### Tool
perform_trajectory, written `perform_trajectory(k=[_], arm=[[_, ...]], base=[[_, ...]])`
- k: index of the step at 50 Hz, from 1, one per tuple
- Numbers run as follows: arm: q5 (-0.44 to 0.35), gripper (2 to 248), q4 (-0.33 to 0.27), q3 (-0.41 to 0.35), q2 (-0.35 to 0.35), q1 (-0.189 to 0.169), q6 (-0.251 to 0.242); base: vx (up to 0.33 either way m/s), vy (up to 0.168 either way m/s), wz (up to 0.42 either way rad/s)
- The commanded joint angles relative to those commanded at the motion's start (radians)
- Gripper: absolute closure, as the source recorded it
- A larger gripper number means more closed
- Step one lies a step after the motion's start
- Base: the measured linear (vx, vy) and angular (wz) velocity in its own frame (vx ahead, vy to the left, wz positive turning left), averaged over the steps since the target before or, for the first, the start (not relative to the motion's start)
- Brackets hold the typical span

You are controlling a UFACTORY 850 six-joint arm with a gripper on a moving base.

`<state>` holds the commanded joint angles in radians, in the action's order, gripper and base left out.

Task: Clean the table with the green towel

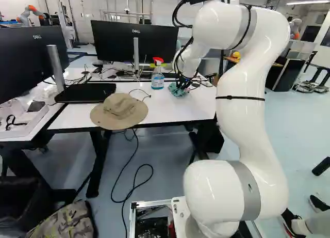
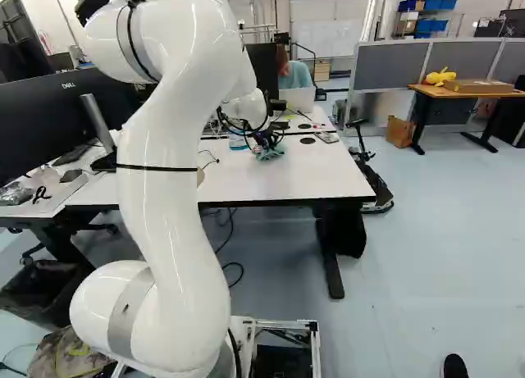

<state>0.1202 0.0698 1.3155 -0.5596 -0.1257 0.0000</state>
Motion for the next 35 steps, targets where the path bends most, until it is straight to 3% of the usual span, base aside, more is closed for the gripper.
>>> perform_trajectory(k=[22,35], arm=[[0.000,204,0.000,0.048,-0.035,-0.054,0.000],[0.000,204,0.000,0.117,-0.085,-0.055,0.000]], base=[[0.000,0.000,0.000],[0.000,0.000,0.000]])
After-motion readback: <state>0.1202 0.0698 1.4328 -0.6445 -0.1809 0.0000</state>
